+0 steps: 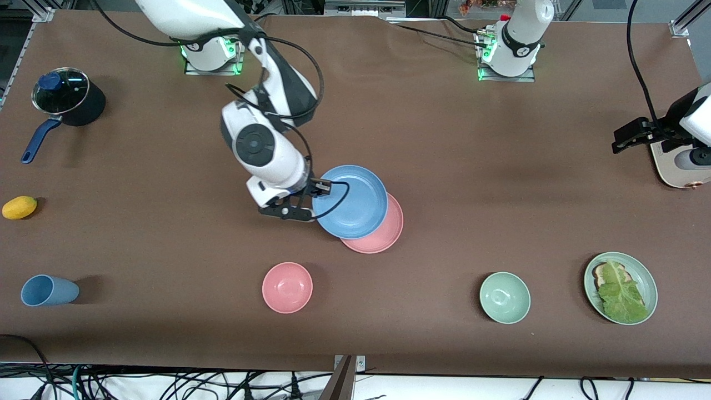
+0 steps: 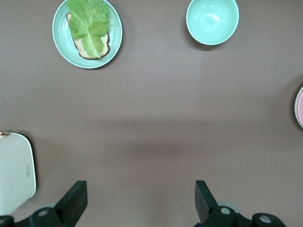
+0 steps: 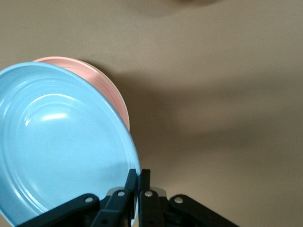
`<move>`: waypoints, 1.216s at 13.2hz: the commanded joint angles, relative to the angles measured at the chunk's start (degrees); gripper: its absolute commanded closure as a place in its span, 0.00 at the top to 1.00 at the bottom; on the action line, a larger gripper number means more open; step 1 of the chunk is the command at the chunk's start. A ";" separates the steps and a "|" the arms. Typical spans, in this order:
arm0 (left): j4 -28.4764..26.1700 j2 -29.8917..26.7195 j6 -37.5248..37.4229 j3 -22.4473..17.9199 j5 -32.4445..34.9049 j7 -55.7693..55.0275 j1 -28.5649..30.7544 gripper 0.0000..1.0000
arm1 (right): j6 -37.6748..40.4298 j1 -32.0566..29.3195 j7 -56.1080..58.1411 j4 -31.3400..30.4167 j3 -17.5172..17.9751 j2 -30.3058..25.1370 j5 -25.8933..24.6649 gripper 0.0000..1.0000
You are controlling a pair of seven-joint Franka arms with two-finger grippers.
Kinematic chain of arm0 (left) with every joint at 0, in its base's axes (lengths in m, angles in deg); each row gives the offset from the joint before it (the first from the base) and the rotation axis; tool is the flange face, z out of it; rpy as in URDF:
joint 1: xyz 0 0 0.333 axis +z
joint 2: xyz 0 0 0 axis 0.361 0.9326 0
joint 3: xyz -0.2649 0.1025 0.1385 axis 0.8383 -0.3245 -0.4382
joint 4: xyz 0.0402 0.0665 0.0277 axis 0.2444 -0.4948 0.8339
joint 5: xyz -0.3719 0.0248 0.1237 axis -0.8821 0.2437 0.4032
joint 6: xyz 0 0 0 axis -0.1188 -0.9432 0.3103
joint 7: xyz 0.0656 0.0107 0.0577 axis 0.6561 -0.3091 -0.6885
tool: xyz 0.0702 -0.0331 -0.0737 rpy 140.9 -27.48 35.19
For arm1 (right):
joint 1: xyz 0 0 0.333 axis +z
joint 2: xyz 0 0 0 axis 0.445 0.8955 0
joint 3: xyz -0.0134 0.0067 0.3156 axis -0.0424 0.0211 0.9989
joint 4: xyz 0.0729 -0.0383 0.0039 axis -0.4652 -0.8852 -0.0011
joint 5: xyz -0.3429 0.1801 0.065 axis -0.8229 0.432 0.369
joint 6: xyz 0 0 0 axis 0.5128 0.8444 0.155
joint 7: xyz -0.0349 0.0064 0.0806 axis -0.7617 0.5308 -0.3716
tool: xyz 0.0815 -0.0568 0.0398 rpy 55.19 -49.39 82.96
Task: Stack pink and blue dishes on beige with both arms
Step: 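Carry the blue plate over the pink plate and lower it on top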
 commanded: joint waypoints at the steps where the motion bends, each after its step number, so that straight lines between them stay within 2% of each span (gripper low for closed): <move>1: 1.50 0.51 -1.31 -0.15 -2.19 1.55 0.06 1.00 | -4.75 1.86 -4.16 -1.78 -0.45 1.50 -0.69 0.00; 11: 1.68 1.12 -1.04 -0.15 -2.19 1.55 0.06 1.00 | -13.02 3.63 -5.76 -1.51 -0.45 6.25 -0.78 0.00; 16: 1.68 1.12 -1.04 -0.15 -2.19 1.55 -0.03 1.00 | -13.11 3.54 -5.58 -1.42 -0.54 6.25 -1.66 0.00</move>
